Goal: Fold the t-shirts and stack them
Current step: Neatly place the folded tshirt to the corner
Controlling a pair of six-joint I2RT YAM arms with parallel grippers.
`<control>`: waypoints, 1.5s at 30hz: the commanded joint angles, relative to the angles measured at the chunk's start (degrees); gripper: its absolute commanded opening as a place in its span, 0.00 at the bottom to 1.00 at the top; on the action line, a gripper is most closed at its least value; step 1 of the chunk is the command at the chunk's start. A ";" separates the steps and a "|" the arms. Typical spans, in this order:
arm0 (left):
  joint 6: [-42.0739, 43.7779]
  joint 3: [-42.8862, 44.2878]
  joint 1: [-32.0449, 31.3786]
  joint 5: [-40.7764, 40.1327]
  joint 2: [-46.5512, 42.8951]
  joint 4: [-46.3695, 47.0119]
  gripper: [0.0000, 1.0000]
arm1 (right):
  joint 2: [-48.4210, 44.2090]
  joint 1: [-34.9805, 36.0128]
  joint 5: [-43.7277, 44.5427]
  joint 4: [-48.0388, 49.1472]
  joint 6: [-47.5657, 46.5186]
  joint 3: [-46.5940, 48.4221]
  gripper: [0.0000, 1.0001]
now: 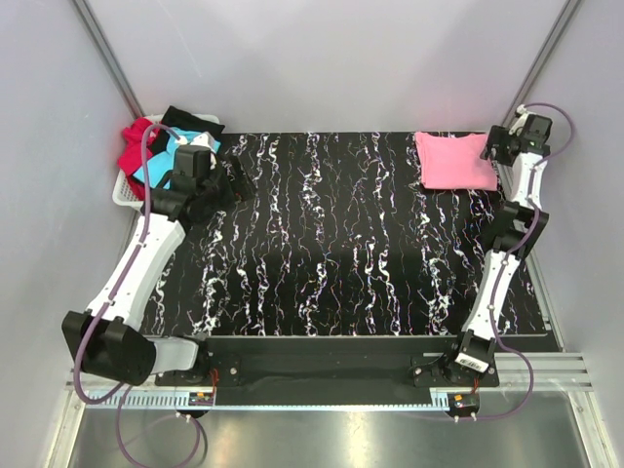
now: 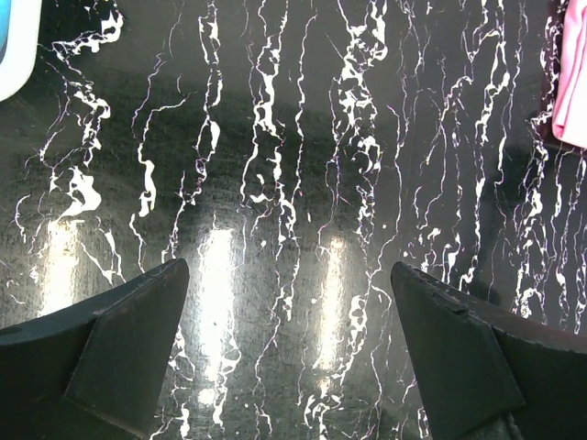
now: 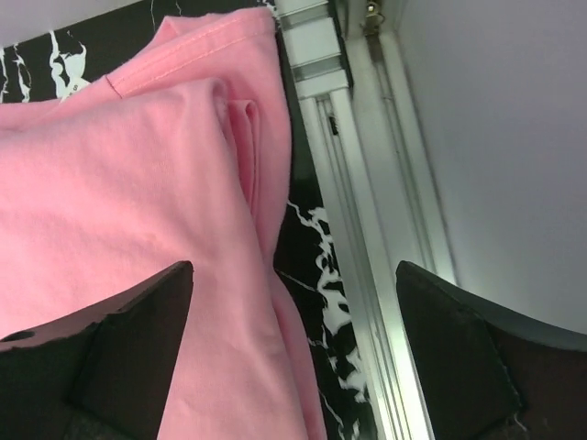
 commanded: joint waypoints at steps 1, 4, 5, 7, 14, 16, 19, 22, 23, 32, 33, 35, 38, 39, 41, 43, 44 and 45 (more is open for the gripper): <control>0.97 1.76 0.29 0.94 -3.54 1.77 0.99 | -12.71 -0.26 0.53 -0.84 0.09 -0.75 1.00; 2.37 1.58 0.29 0.24 -4.95 1.42 0.99 | -22.81 -0.09 -2.63 -2.95 2.80 -7.93 1.00; 2.64 1.24 0.29 -0.20 -5.48 1.50 0.99 | -28.58 -0.09 -6.04 -2.95 3.86 -10.85 1.00; 2.99 0.18 0.38 -0.99 -7.14 2.03 0.99 | -34.06 0.17 -10.79 -2.43 7.97 -20.31 1.00; 5.54 -5.27 0.38 -1.43 -11.46 4.32 0.99 | -56.81 11.29 -16.67 12.32 21.10 -59.53 1.00; 5.46 -5.97 0.38 -1.34 -12.42 4.23 0.99 | -59.65 16.23 -10.32 12.52 19.96 -67.87 1.00; 3.79 -7.99 0.38 -3.28 -13.83 4.32 0.99 | -63.26 20.65 -5.20 12.51 22.41 -74.65 1.00; 0.54 -11.15 0.38 -3.90 -14.89 4.05 0.99 | -66.51 20.83 -0.63 12.87 24.96 -78.80 1.00; -0.51 -11.68 0.38 -3.89 -15.06 4.40 0.99 | -67.74 20.83 0.16 13.22 24.53 -79.16 1.00; -3.15 -12.93 0.47 -4.94 -13.58 7.22 0.99 | -63.28 20.66 5.25 12.34 22.33 -71.88 1.00; -3.07 -12.48 0.47 -5.12 -13.40 7.30 0.99 | -62.66 20.66 5.70 12.34 22.68 -70.66 1.00; -2.72 -11.60 0.47 -5.39 -13.13 7.22 0.99 | -60.64 20.57 5.10 12.34 22.77 -69.33 1.00; -2.28 -11.60 0.47 -6.17 -13.57 7.39 0.99 | -58.10 20.57 6.66 12.52 21.71 -67.22 1.00; -2.37 -11.77 0.47 -6.53 -13.83 7.48 0.99 | -57.30 20.57 7.71 12.26 21.37 -66.43 1.00; -2.37 -12.39 0.47 -6.44 -13.84 7.74 0.99 | -55.20 20.57 11.66 13.30 21.89 -65.02 1.00; -2.46 -13.18 0.47 -6.79 -13.49 7.66 0.99 | -52.56 19.95 13.78 13.31 21.89 -61.71 1.00; -2.37 -13.44 0.47 -7.05 -13.31 7.74 0.99 | -49.59 19.69 15.36 13.31 21.80 -60.29 1.00; -2.46 -13.79 0.47 -7.49 -12.61 7.83 0.99 | -48.08 19.08 15.28 13.31 22.06 -57.40 1.00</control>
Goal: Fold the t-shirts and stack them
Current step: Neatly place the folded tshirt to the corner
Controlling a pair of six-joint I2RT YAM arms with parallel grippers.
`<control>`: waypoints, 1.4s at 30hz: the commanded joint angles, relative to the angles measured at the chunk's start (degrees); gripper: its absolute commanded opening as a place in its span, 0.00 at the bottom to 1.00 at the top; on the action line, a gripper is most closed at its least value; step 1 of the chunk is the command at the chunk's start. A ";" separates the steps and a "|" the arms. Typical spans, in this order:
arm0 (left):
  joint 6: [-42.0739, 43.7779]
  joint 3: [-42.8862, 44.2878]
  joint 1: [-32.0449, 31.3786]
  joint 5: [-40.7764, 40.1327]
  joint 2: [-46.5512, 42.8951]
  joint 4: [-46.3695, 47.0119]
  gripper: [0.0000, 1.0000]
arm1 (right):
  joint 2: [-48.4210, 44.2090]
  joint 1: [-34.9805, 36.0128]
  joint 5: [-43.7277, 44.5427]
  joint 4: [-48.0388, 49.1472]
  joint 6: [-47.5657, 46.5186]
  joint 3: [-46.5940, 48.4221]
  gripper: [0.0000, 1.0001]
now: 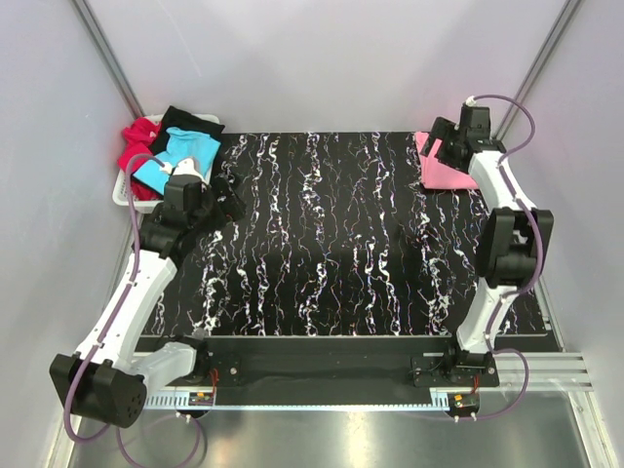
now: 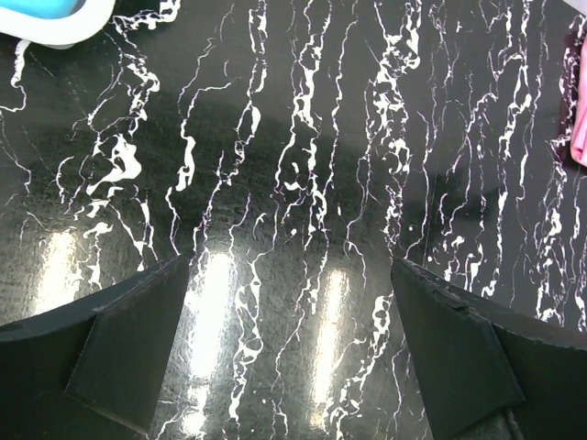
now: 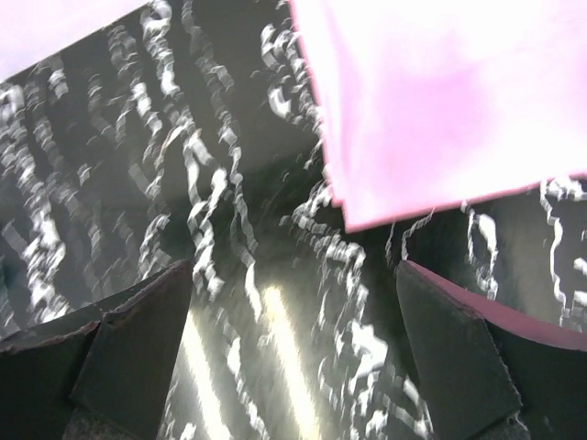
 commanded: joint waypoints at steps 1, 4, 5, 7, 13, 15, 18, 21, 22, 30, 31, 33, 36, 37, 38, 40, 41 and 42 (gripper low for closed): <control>-0.14 -0.16 0.27 -2.40 0.90 3.11 0.99 | 6.14 -1.40 5.01 1.59 -0.36 8.00 1.00; 0.74 -0.42 0.36 -2.14 3.18 3.37 0.99 | 10.10 -2.89 2.47 1.24 -1.24 11.17 1.00; 0.74 -0.60 0.36 -1.88 3.71 3.29 0.99 | 9.50 -3.34 -0.67 -0.67 -1.07 11.17 1.00; 0.04 -1.12 0.36 -1.79 4.77 3.29 0.99 | 6.08 -3.61 -0.80 -1.22 1.04 6.54 1.00; -1.72 -3.06 0.36 -1.08 5.91 4.96 0.99 | -8.96 -3.69 -1.49 6.16 1.84 -13.15 1.00; -2.86 -2.97 0.36 -1.17 6.97 5.31 0.99 | -10.28 -3.61 -8.23 6.25 2.36 -14.75 1.00; -6.11 -3.59 0.27 2.50 9.07 9.16 0.99 | -8.80 0.32 -22.05 6.96 4.20 -13.88 1.00; -7.52 -4.56 0.01 4.62 11.53 13.21 0.99 | -7.65 6.13 -20.66 6.43 7.53 -12.30 1.00; -7.35 -3.95 0.01 3.84 12.32 13.04 0.99 | -7.39 9.11 -20.13 6.25 8.68 -11.77 1.00; -4.71 1.15 0.10 0.67 17.08 9.18 0.99 | -7.38 13.80 -13.81 5.65 12.41 -13.71 1.00; -4.36 1.24 0.10 1.54 16.99 9.09 0.99 | -8.08 13.71 -12.76 4.77 10.12 -13.26 1.00; -3.66 0.63 0.10 1.90 15.59 9.00 0.99 | -8.79 12.57 -7.23 3.26 3.96 -12.30 1.00; -2.78 -1.30 0.10 0.94 13.30 9.26 0.99 | -6.60 5.12 -5.87 2.30 2.89 -7.84 1.00; -2.60 -1.65 0.10 0.15 12.86 9.18 0.99 | -3.46 3.01 -9.54 1.25 3.67 -5.72 1.00; -2.60 -1.83 0.10 -0.12 12.34 9.26 0.99 | -1.51 -1.89 -10.89 0.55 5.07 -1.18 1.00; -3.04 -2.18 0.10 -0.12 12.33 9.44 0.99 | 4.35 -4.39 -12.04 -2.08 5.00 4.12 1.00; -3.21 -2.27 0.10 -0.03 12.85 9.44 0.99 | 6.13 -5.18 -11.78 -2.62 3.61 6.49 1.00; -3.39 -2.36 0.10 0.32 13.12 9.53 0.99 | 7.89 -6.15 -11.60 -3.50 2.64 11.30 1.00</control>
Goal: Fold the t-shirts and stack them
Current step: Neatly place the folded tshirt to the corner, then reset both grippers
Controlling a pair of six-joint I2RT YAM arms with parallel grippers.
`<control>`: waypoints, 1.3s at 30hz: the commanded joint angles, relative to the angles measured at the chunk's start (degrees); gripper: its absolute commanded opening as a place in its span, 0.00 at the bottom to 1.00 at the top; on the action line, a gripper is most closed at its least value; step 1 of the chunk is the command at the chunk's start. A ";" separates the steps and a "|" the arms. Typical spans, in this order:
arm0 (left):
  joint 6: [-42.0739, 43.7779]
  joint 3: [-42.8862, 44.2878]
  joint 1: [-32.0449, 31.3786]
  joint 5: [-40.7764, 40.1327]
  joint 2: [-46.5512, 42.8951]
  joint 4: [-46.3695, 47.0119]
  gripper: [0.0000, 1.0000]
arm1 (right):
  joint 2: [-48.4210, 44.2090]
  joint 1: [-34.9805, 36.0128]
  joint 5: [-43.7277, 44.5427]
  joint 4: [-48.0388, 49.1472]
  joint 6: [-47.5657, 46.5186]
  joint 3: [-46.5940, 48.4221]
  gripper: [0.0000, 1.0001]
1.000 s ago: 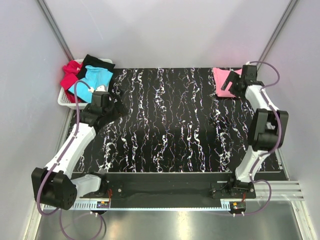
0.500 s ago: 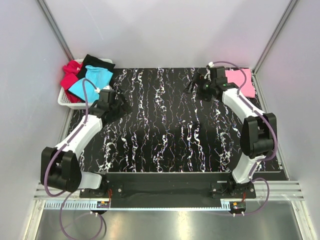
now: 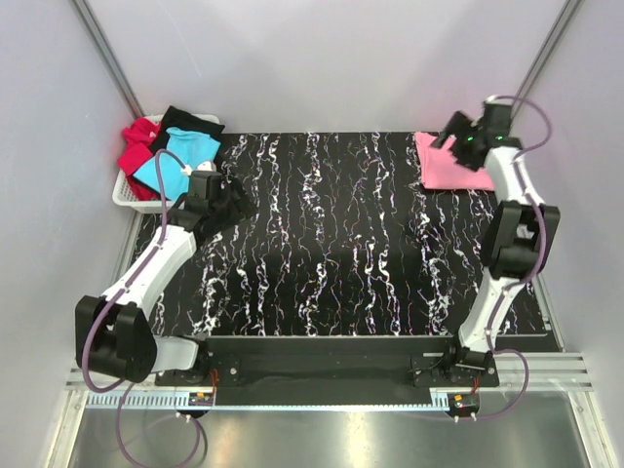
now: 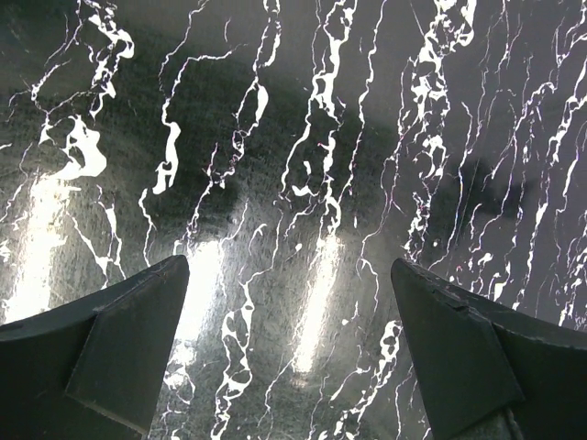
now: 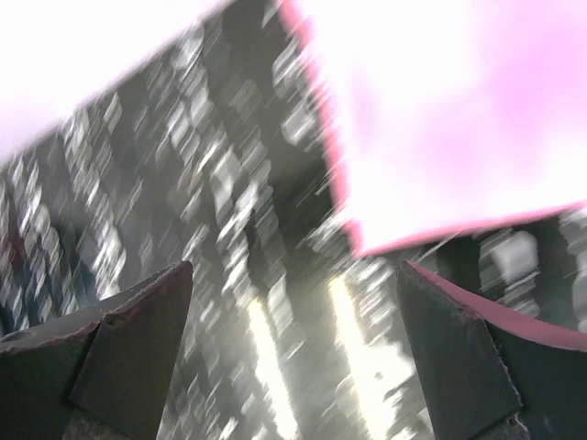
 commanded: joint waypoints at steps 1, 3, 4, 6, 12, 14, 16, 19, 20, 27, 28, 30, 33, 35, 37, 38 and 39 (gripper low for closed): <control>0.22 -0.33 0.03 -0.73 -0.37 1.79 0.99 | 8.00 -3.12 -0.69 -4.55 -3.97 10.77 1.00; -0.49 -0.41 0.03 -1.08 0.69 1.97 0.99 | 10.83 -3.29 -0.78 -4.39 -7.57 15.70 1.00; -0.75 -0.33 0.03 -1.43 1.13 2.14 0.99 | 13.98 -3.29 -2.44 -4.56 -8.72 17.28 1.00; -1.81 0.11 0.03 -1.87 1.74 2.05 0.99 | 17.16 -3.38 -3.68 -4.56 -11.36 21.75 1.00; -2.60 1.17 0.03 -3.36 1.31 2.06 0.99 | 29.47 -4.87 -6.58 -6.23 -8.64 34.95 1.00; -2.16 1.26 0.03 -4.33 1.13 1.97 0.99 | 33.51 -5.49 -8.60 -6.40 -7.59 39.24 1.00; -2.25 1.08 0.03 -5.20 0.96 1.62 0.99 | 36.32 -6.10 -10.36 -6.32 -5.92 41.02 1.00; -3.13 0.56 0.03 -5.82 0.17 1.44 0.99 | 38.53 -7.16 -10.72 -6.41 -3.19 42.08 1.00; -3.04 0.47 0.03 -5.91 -0.36 1.35 0.99 | 38.71 -7.25 -10.28 -6.49 -3.19 41.82 1.00; -1.11 0.29 0.03 -7.50 -1.77 0.74 0.99 | 37.92 -7.51 -3.78 -7.81 -7.23 38.92 1.00; -0.93 0.38 0.03 -7.23 -1.77 0.56 0.99 | 37.74 -7.60 -3.34 -8.16 -7.32 38.92 1.00; -0.84 0.38 0.03 -6.97 -1.68 0.38 0.99 | 37.48 -7.95 -3.59 -8.08 -7.67 39.44 1.00; -0.32 0.12 0.03 -6.00 -1.33 0.47 0.99 | 35.91 -8.57 -6.92 -8.43 -8.20 41.46 1.00; 0.12 -0.32 0.03 -6.00 -1.77 0.39 0.99 | 33.80 -8.57 -8.60 -8.60 -8.64 42.43 1.00; 1.53 -0.06 0.03 -5.83 -2.20 0.47 0.99 | 29.23 -8.57 -10.01 -8.52 -8.90 42.43 1.00; 2.14 0.46 0.03 -5.48 -2.38 0.39 0.99 | 27.56 -8.57 -10.28 -8.43 -9.08 42.35 1.00; 3.89 0.90 0.03 -4.25 -2.82 0.73 0.99 | 24.42 -8.57 -10.19 -8.60 -9.51 42.26 1.00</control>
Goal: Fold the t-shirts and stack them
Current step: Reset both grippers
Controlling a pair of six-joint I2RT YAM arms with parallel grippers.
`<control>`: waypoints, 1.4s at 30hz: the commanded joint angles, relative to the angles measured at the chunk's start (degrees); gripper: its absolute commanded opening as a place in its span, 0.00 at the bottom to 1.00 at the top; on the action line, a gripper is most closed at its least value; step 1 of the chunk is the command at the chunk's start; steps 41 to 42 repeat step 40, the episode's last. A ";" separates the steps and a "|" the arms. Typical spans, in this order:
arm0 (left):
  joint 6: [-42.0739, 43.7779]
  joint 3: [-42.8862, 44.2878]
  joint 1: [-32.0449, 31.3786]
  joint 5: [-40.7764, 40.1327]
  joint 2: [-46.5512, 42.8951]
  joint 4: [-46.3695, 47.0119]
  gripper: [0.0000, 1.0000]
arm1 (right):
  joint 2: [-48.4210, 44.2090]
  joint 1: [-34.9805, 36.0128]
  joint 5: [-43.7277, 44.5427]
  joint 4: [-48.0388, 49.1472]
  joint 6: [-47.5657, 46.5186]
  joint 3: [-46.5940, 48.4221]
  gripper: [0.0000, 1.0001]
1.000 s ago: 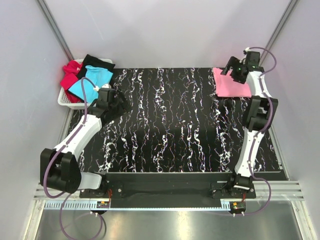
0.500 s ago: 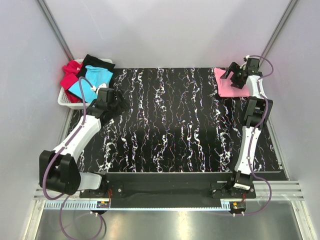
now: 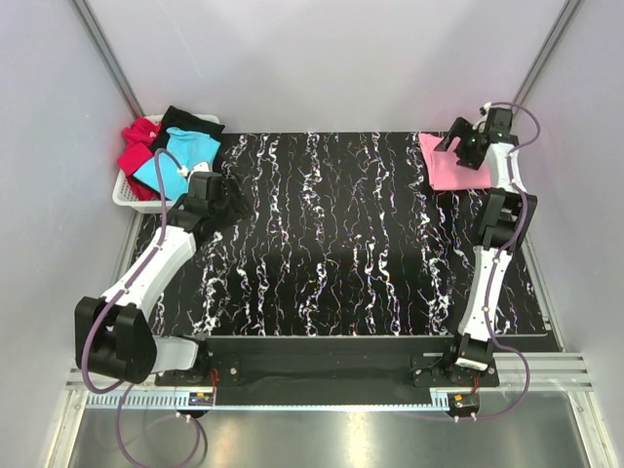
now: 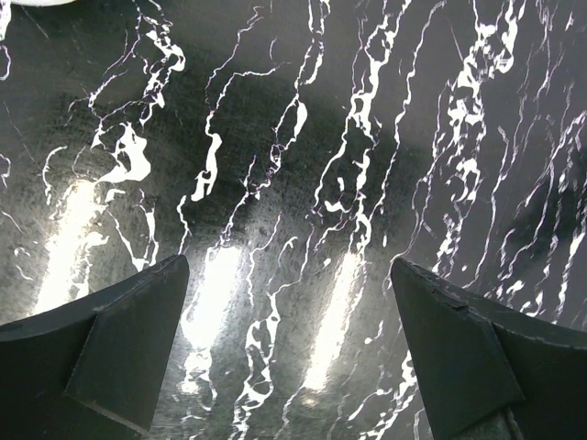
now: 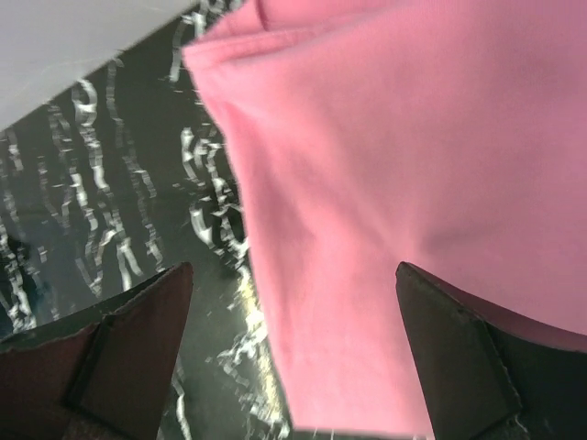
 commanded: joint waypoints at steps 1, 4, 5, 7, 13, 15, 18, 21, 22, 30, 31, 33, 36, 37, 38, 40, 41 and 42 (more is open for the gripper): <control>4.71 1.47 0.03 1.94 -2.93 1.76 0.99 | -13.79 -0.68 -1.38 -0.19 -2.52 2.13 1.00; 6.99 2.53 0.03 4.23 -4.69 2.64 0.99 | -20.64 -0.68 0.90 -0.72 -1.74 -1.29 1.00; 7.26 2.88 0.03 4.49 -5.74 2.73 0.99 | -22.49 -0.68 1.17 -0.72 -1.39 -4.87 1.00; 7.79 2.79 0.03 5.46 -6.97 2.56 0.99 | -29.08 -0.68 1.78 -0.72 0.71 -9.54 1.00; 9.37 1.56 0.03 7.40 -12.86 2.56 0.99 | -50.43 -0.68 5.56 3.58 3.28 -39.02 1.00; 9.90 1.74 0.03 7.22 -13.92 2.38 0.99 | -57.88 -0.68 8.01 5.25 3.10 -44.78 1.00; 11.75 1.56 0.12 6.61 -14.54 2.91 0.99 | -66.59 -0.59 11.00 6.40 3.28 -54.10 1.00; 11.66 1.48 0.12 6.17 -14.36 3.17 0.99 | -74.79 -0.59 12.33 11.64 4.86 -63.59 1.00; 11.57 1.04 0.12 6.34 -14.27 3.61 0.99 | -76.81 -0.59 12.68 13.59 4.77 -68.84 1.00; 11.57 0.42 0.12 8.80 -11.81 4.93 0.99 | -81.75 -0.68 14.00 19.24 4.94 -76.89 1.00; 11.66 0.59 0.12 8.80 -11.72 4.93 0.99 | -81.40 -0.68 13.74 19.24 5.29 -76.71 1.00; 11.66 0.68 0.12 8.37 -12.34 4.67 0.99 | -79.91 -0.68 12.69 19.24 6.00 -76.10 1.00; 12.10 0.16 0.12 7.92 -13.74 4.67 0.99 | -78.06 -0.59 11.28 19.24 6.44 -73.47 1.00; 12.10 -0.28 0.12 7.92 -14.18 4.67 0.99 | -77.71 -0.68 10.84 19.24 6.44 -73.11 1.00; 12.10 -0.37 0.12 6.01 -14.53 4.75 0.99 | -77.36 -0.59 10.58 19.24 6.35 -72.85 1.00; 12.10 -1.15 0.12 5.81 -15.41 5.28 0.99 | -77.35 -0.68 10.49 19.06 6.00 -71.97 0.99; 12.10 -1.15 0.12 5.81 -15.41 5.28 0.99 | -77.35 -0.68 10.49 19.06 6.00 -71.97 0.99; 12.10 -1.15 0.12 5.81 -15.41 5.28 0.99 | -77.35 -0.68 10.49 19.06 6.00 -71.97 0.99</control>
